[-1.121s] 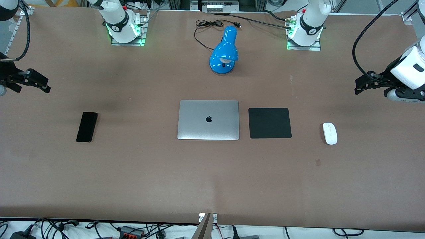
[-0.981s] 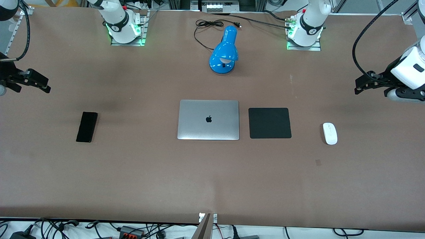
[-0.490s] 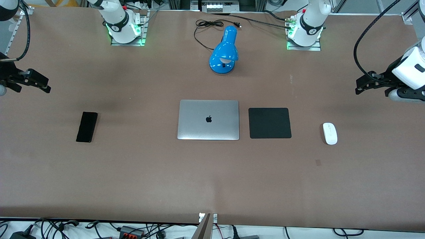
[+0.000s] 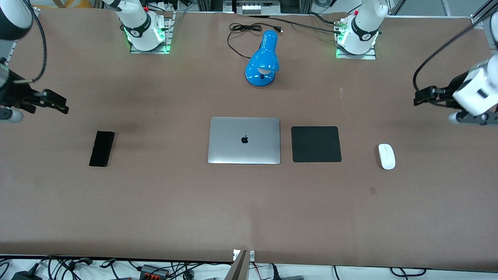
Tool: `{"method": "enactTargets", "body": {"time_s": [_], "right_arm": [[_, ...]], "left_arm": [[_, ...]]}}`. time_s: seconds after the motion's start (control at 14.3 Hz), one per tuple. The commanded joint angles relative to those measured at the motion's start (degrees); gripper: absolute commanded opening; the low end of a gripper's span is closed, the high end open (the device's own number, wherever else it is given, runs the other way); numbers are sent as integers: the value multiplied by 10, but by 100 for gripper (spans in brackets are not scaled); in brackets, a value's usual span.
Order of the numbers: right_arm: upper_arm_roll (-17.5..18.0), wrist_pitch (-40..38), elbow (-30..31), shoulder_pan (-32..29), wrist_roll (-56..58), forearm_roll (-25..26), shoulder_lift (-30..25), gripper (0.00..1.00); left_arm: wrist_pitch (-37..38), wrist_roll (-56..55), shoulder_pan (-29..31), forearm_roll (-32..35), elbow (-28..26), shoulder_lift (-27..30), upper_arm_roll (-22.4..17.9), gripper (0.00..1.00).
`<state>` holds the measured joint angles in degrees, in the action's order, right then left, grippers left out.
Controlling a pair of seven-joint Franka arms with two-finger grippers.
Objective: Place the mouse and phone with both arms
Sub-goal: 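Lower the right gripper onto the black phone while the left gripper reaches the mouse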
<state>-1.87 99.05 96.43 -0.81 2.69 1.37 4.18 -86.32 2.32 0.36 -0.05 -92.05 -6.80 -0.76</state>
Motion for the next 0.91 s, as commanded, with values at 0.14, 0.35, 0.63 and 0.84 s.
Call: {"method": "enactTargets", "body": {"time_s": [0.14,0.35,0.63,0.84], "right_arm": [[0,46,2,-9,-3,17,80,100],[-2,91,4,-22,-3,22,132,100],[-2,160,34,-38,-4,22,195,100],[-2,255,116,-60,-4,22,211,100]], "left_arm": [[5,0,1,11,27,-100,1,100],[-114,0,7,12,-15,-149,1,100],[-397,0,30,16,-154,-164,1,100],[-549,2,36,17,-242,-176,1,100]]}}
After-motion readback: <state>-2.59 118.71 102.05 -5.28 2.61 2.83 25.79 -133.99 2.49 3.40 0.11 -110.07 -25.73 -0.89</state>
